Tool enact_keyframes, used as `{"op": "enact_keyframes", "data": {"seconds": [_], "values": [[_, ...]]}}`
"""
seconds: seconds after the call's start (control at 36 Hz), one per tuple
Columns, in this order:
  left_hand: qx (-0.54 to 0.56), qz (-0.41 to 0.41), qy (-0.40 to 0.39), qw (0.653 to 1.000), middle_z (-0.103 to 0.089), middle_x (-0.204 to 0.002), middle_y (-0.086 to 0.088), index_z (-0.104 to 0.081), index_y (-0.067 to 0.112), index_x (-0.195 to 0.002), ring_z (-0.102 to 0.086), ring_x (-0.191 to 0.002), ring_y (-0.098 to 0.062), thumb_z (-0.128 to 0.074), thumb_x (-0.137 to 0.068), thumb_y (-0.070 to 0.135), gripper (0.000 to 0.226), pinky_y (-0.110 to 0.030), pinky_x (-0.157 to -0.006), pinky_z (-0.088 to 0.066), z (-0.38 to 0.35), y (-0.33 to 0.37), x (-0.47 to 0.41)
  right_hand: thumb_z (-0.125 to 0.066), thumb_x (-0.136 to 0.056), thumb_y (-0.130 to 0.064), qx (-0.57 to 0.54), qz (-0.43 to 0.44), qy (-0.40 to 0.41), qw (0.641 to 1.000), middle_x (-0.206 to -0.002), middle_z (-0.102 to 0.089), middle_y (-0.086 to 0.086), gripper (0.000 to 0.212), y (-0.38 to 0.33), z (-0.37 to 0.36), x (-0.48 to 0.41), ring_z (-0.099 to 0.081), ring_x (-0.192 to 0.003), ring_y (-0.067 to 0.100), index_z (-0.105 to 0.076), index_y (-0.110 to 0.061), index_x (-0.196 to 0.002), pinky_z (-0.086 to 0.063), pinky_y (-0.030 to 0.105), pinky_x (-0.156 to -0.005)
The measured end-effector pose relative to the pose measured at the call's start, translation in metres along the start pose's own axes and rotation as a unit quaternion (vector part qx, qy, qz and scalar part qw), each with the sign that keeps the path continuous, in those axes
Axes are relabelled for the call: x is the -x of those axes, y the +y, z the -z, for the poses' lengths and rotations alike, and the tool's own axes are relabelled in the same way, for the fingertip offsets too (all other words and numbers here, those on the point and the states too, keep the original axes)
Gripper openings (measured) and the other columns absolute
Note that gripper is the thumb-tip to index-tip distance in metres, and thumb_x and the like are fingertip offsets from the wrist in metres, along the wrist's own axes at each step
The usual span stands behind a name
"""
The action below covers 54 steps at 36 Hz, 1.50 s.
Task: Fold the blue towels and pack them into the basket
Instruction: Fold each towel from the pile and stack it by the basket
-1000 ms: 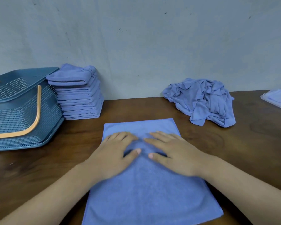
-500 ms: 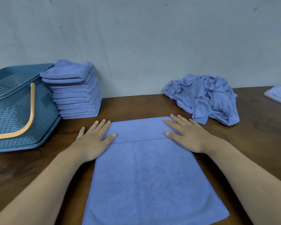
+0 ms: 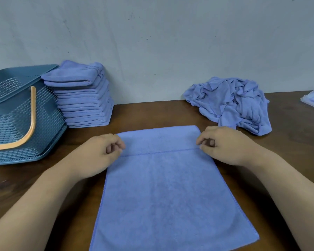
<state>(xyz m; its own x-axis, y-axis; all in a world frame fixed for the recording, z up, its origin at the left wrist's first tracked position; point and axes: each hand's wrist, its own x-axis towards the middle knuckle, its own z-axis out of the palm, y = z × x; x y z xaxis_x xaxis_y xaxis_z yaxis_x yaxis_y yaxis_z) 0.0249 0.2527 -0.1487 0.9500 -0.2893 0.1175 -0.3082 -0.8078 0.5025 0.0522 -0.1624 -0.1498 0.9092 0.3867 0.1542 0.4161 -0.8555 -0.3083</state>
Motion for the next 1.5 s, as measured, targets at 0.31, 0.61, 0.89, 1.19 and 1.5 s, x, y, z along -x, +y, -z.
{"op": "enact_keyframes", "data": {"seconds": [0.31,0.61,0.89,1.19,1.5], "values": [[-0.103,0.065,-0.053,0.991,-0.059,-0.081,0.008,-0.057,0.026,-0.077,-0.053,-0.08,-0.005,-0.068,-0.086,0.02,0.016,-0.029,-0.068,-0.042,0.001,-0.003,0.001,-0.072,-0.085,-0.036,0.007,-0.05,-0.062,0.997,-0.083,-0.064,-0.014,0.012,-0.007,0.001,0.002,-0.059,-0.079,0.004,-0.06,-0.035,-0.085,-0.041,0.022,-0.063],[0.478,0.054,0.052,0.875,-0.029,-0.072,-0.022,-0.037,0.006,-0.071,-0.021,-0.067,-0.034,-0.059,-0.067,0.016,0.025,-0.044,-0.06,-0.016,0.008,0.015,0.002,-0.059,-0.085,-0.023,-0.377,-0.035,-0.002,0.926,-0.069,-0.04,0.001,0.016,-0.01,0.02,-0.002,-0.035,-0.062,0.015,-0.048,-0.013,-0.078,-0.03,0.021,-0.053],[0.418,0.194,0.139,0.877,-0.079,-0.113,-0.003,-0.067,0.04,-0.126,-0.076,-0.107,-0.024,-0.068,-0.099,0.032,0.029,-0.039,-0.089,-0.059,-0.028,-0.004,-0.023,-0.067,-0.099,-0.032,-0.316,-0.117,0.122,0.933,-0.07,-0.061,-0.009,0.024,-0.005,-0.04,-0.037,-0.052,-0.062,0.008,-0.064,-0.048,-0.116,-0.044,0.033,-0.068],[0.285,0.143,0.158,0.935,-0.078,-0.102,0.019,-0.079,0.039,-0.113,-0.071,-0.1,0.001,-0.072,-0.1,0.027,0.019,-0.03,-0.095,-0.054,-0.03,-0.007,-0.018,-0.063,-0.1,-0.017,-0.26,-0.116,0.125,0.951,-0.059,-0.052,-0.021,0.033,0.007,-0.054,-0.038,-0.044,-0.05,0.005,-0.07,-0.043,-0.118,-0.041,0.018,-0.054],[-0.031,0.105,0.087,0.99,-0.057,-0.144,0.02,-0.06,0.036,-0.141,-0.044,-0.127,-0.011,-0.055,-0.106,0.033,0.035,-0.04,-0.115,-0.037,-0.032,-0.008,-0.012,-0.058,-0.104,-0.017,-0.212,-0.116,0.103,0.965,-0.057,-0.057,-0.026,0.037,-0.003,-0.05,-0.036,-0.052,-0.051,0.002,-0.069,-0.031,-0.137,-0.042,0.014,-0.052]]}}
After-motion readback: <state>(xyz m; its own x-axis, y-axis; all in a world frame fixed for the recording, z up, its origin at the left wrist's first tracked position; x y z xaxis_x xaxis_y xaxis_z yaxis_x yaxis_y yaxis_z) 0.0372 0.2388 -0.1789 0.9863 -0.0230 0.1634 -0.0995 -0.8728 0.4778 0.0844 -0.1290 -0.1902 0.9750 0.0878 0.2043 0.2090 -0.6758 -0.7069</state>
